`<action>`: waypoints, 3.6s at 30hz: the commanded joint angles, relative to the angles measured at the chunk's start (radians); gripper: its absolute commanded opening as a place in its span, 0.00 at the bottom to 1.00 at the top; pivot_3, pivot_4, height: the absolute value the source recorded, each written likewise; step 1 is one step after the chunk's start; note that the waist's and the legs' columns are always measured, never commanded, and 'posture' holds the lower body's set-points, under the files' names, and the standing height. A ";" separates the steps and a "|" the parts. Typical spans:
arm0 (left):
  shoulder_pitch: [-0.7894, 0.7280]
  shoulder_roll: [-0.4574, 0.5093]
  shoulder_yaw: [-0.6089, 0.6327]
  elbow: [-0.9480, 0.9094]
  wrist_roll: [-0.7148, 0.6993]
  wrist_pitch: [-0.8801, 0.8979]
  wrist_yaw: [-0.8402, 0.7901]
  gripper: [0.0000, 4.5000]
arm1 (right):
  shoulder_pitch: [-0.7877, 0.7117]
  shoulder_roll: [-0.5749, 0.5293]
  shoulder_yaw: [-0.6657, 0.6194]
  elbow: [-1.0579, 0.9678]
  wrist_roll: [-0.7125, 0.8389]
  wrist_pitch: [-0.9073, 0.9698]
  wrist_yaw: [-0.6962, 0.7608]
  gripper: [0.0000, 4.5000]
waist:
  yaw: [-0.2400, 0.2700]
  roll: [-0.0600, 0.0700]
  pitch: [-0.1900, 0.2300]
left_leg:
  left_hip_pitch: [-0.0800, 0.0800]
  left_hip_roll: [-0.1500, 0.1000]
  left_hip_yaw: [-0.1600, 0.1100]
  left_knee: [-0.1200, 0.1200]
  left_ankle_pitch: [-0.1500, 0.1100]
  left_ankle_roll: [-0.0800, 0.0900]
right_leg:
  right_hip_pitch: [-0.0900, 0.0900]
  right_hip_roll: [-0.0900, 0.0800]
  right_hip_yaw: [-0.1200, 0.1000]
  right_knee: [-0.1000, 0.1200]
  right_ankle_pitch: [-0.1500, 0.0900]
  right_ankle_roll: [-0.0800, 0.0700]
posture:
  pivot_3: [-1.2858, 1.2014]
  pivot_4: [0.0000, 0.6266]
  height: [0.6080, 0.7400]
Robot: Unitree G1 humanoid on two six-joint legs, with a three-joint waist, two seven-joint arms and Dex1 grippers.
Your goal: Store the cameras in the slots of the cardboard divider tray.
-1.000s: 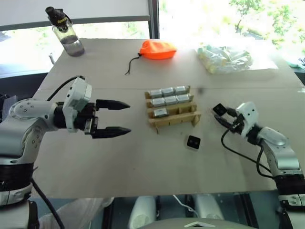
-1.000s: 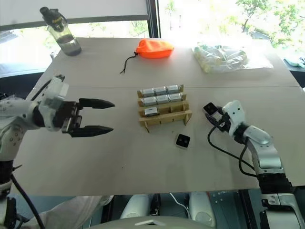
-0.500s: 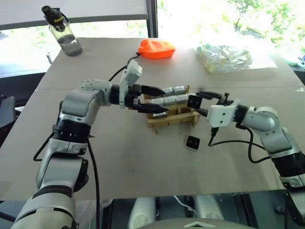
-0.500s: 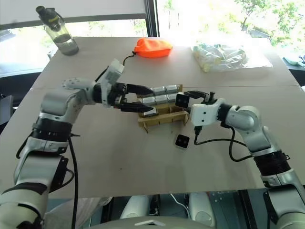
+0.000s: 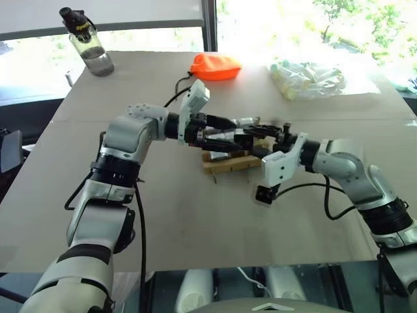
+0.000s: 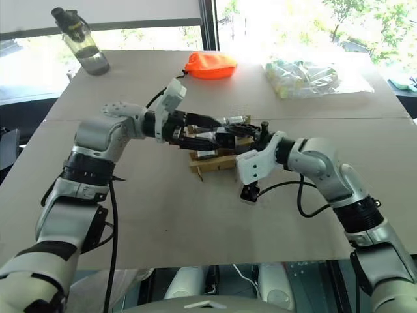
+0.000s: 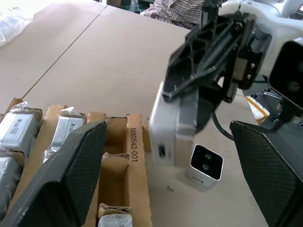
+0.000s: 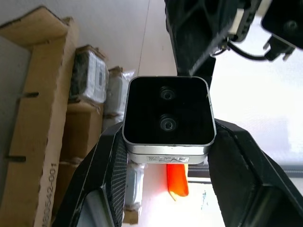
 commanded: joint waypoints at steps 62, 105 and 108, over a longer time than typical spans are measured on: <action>0.100 -0.169 0.022 0.344 0.252 -0.656 0.059 0.43 | 0.989 0.028 -0.783 -0.683 0.922 0.933 -0.046 1.00 | 0.024 -0.001 -0.002 | 0.003 0.000 -0.002 0.001 -0.003 0.005 | 0.004 0.002 0.000 0.000 0.000 0.000 | 0.52 0.24 1.00; 0.770 0.507 0.542 -0.718 -0.246 -0.062 0.018 1.00 | 0.447 0.015 -0.167 -0.048 0.746 0.672 0.332 0.41 | 0.023 -0.002 -0.001 | 0.004 0.003 -0.001 -0.001 0.000 0.000 | 0.003 0.001 0.000 0.000 0.000 -0.001 | 0.52 0.24 1.00; 0.751 0.507 0.517 -0.717 -0.254 -0.056 0.023 1.00 | 0.459 0.018 -0.167 -0.057 0.741 0.662 0.322 0.41 | 0.024 -0.002 -0.001 | 0.004 0.002 -0.001 -0.001 0.000 0.000 | 0.003 0.001 0.000 0.000 0.000 -0.001 | 0.52 0.24 1.00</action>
